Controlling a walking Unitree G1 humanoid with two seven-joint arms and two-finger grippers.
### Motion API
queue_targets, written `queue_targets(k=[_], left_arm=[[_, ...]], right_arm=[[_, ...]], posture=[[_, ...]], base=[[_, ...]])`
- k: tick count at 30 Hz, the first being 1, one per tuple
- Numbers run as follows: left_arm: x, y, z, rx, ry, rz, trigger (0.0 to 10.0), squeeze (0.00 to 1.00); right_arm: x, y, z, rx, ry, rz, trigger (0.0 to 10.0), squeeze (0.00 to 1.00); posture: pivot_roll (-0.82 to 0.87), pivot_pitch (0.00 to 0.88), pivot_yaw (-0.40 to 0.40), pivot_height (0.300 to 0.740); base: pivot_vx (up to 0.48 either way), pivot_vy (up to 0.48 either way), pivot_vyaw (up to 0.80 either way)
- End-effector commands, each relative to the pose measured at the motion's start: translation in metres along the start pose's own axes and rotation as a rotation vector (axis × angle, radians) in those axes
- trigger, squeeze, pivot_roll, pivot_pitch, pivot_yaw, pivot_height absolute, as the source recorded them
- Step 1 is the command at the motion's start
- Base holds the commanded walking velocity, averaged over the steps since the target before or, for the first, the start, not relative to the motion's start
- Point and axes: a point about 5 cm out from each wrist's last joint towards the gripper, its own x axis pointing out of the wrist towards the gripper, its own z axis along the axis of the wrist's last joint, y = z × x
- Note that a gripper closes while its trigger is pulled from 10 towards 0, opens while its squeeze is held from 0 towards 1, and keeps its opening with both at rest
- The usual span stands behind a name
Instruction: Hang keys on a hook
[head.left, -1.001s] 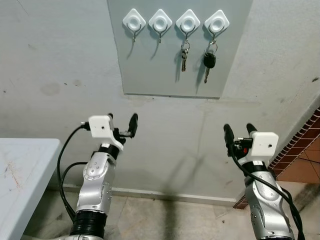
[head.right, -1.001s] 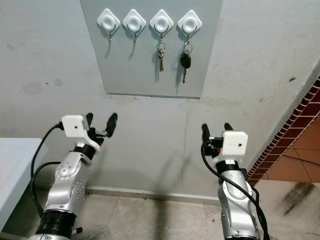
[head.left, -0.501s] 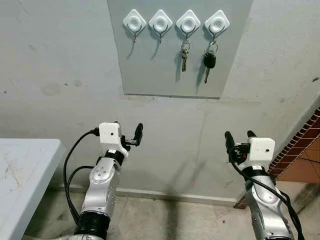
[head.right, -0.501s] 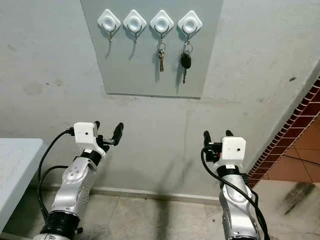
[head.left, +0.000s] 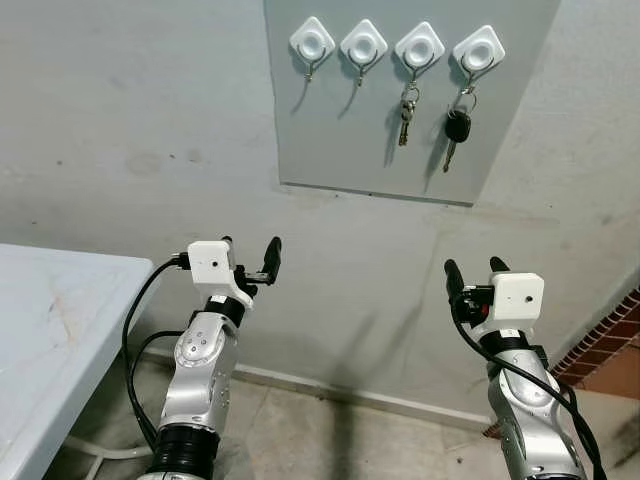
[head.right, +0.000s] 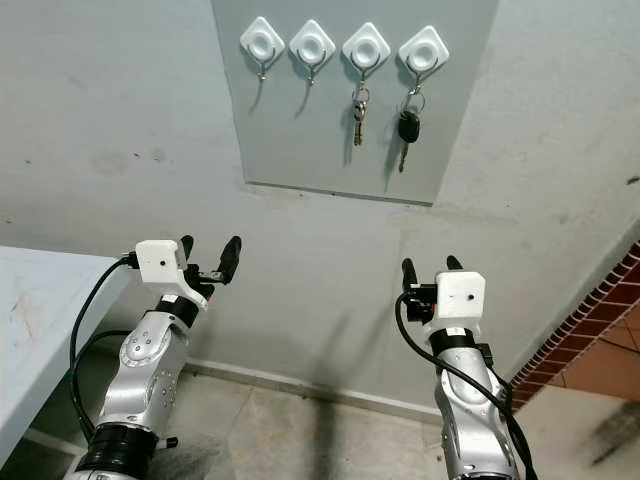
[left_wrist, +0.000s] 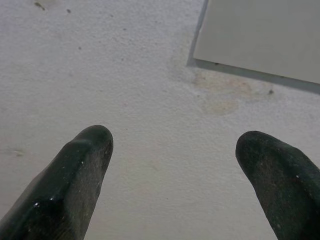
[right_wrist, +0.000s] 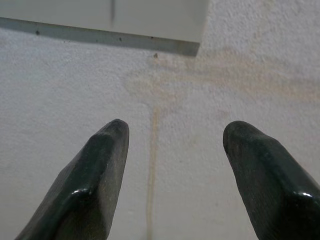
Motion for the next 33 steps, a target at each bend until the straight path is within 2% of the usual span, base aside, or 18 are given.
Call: queue_targets(k=[1, 15, 33], left_arm=[[0.0, 0.003, 0.005, 0.013, -0.014, 0.003, 10.0, 0.0], [0.002, 0.01, 0.012, 0.019, -0.028, 0.027, 10.0, 0.0], [-0.001, 0.01, 0.016, 0.012, -0.037, 0.043, 10.0, 0.0]], right_arm=[[0.002, 0.002, 0.006, 0.002, -0.025, 0.006, 10.0, 0.0], [0.003, 0.002, 0.011, -0.001, -0.036, 0.021, 10.0, 0.0], [0.004, 0.002, 0.018, -0.009, -0.047, 0.04, 10.0, 0.0]], posture=[[-0.06, 0.0, 0.025, 0.74], [-0.06, 0.0, 0.012, 0.74], [-0.05, 0.0, -0.004, 0.74]], base=[[0.0, 0.0, 0.8], [0.0, 0.0, 0.8], [0.0, 0.0, 0.8]])
